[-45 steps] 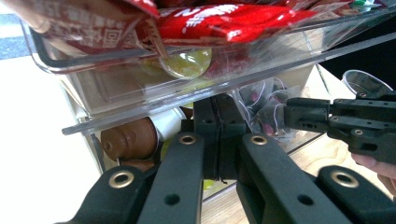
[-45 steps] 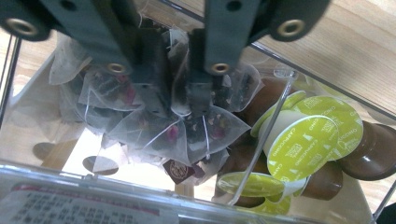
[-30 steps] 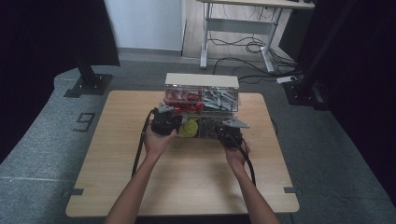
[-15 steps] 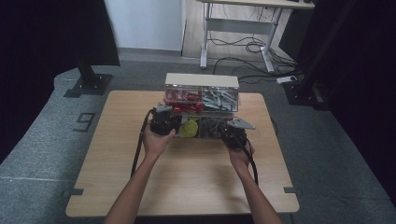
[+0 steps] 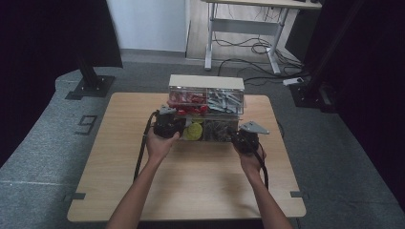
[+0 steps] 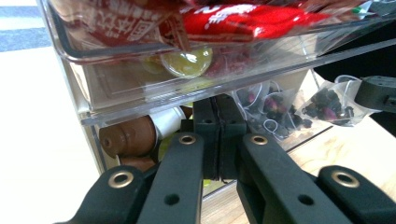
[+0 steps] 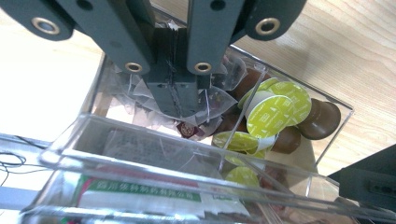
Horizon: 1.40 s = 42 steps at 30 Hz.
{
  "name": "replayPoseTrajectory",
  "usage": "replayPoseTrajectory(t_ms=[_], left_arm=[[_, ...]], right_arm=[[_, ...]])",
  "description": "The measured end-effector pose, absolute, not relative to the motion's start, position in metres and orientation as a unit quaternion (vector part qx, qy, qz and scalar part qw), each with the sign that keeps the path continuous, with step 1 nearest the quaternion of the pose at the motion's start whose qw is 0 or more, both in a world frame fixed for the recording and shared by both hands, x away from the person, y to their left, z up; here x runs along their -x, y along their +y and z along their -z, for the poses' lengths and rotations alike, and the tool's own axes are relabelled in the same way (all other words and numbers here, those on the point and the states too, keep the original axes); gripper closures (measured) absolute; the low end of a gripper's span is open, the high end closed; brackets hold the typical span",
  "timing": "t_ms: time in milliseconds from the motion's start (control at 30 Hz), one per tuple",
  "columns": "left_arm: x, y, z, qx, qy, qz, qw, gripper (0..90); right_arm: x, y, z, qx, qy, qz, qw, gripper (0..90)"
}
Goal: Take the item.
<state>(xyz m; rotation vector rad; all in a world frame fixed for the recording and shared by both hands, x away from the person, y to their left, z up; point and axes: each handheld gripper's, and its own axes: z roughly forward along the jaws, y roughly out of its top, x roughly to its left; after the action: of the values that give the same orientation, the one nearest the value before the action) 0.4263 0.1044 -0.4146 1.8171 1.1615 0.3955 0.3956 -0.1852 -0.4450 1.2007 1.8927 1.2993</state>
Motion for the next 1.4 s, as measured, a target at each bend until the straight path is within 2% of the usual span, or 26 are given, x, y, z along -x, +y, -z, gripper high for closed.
replayPoseTrajectory(t_ms=[1400], left_arm=[[-0.426,0.105,0.414,-0.739,0.474,-0.165,0.45,89.2]], right_arm=[[-0.382,-0.241,0.433,-0.473,0.674,-0.486,0.291,89.2]])
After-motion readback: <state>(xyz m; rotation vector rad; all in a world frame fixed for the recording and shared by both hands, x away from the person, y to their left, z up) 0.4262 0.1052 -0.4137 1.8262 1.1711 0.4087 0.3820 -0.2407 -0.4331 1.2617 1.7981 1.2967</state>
